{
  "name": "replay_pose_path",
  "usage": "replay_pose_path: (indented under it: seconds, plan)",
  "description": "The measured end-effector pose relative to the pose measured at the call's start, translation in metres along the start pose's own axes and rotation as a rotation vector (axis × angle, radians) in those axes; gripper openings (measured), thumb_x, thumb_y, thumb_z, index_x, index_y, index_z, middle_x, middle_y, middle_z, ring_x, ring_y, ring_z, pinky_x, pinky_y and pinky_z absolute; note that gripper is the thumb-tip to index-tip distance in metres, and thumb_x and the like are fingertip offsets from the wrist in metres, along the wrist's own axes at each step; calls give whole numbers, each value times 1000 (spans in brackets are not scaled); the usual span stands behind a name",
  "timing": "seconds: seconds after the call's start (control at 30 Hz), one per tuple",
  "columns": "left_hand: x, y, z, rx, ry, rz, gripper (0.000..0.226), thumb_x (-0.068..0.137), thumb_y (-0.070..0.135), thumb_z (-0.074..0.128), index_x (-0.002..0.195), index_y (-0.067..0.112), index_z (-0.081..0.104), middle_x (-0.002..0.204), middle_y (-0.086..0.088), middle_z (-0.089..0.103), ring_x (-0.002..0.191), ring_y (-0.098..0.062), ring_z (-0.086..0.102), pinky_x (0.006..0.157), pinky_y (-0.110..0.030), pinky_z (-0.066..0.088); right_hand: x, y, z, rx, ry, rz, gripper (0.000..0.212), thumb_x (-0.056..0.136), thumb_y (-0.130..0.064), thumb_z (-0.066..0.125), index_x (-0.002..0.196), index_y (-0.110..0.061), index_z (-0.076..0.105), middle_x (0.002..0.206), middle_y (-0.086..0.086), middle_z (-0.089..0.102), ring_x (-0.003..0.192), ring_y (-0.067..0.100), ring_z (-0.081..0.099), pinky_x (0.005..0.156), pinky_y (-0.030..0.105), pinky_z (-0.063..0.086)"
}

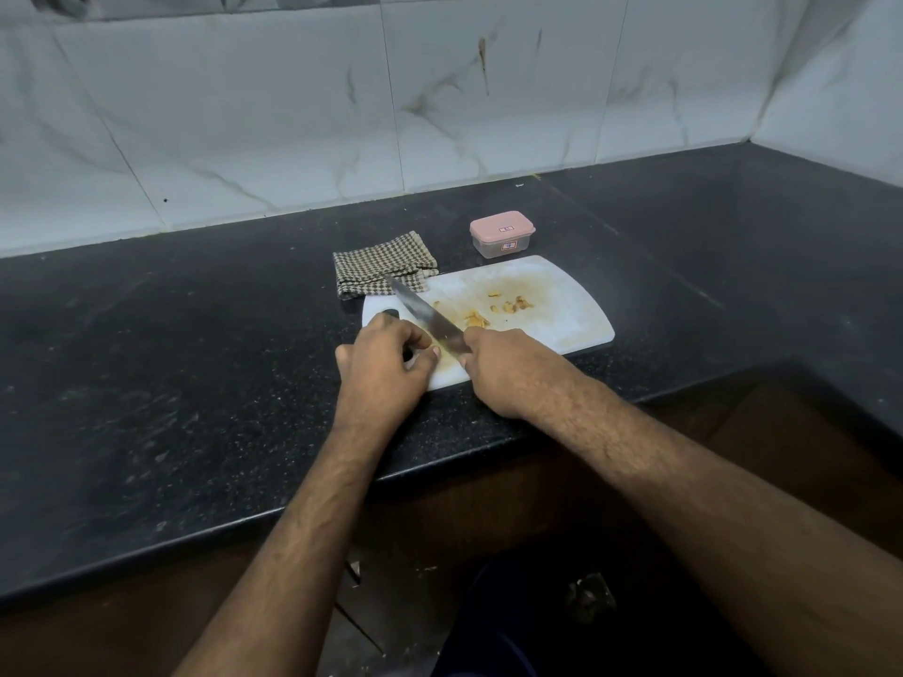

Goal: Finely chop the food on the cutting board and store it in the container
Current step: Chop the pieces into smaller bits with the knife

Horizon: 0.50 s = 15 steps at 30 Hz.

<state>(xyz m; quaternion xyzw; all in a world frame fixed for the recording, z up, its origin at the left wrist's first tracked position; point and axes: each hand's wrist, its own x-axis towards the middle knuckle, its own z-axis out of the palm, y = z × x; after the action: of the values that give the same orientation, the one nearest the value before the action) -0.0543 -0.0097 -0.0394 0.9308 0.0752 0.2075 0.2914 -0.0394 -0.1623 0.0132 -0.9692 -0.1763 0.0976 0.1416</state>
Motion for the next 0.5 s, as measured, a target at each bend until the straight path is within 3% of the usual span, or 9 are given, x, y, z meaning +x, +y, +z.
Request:
replay_pose_path:
  seconds: [0.23,0.37,0.5]
  plan:
    - [1,-1,1,-7,4,-9,9,91,34,74,87,33,66,90,19,50,93,-6,53,90,-36,26,2,0,-3,-19,-33,-8,30,105,-26,47,135,-26,49,100,1,53,87,20,54,69,33,44]
    - [1,-2,1,-30,13,-20,9,90,36,76,88,30,70,93,18,53,92,-6,55,90,-37,28,4,-2,-5,-55,-49,-14,32,104,-23,49,136,-28,48,88,-2,47,80,17,51,62,30,40]
    - [2,-3,2,-40,13,-22,9,89,36,77,88,30,71,93,17,54,92,-6,56,89,-36,27,3,-3,-6,-59,-58,-19,33,104,-22,49,136,-29,48,90,-1,45,84,19,52,66,32,42]
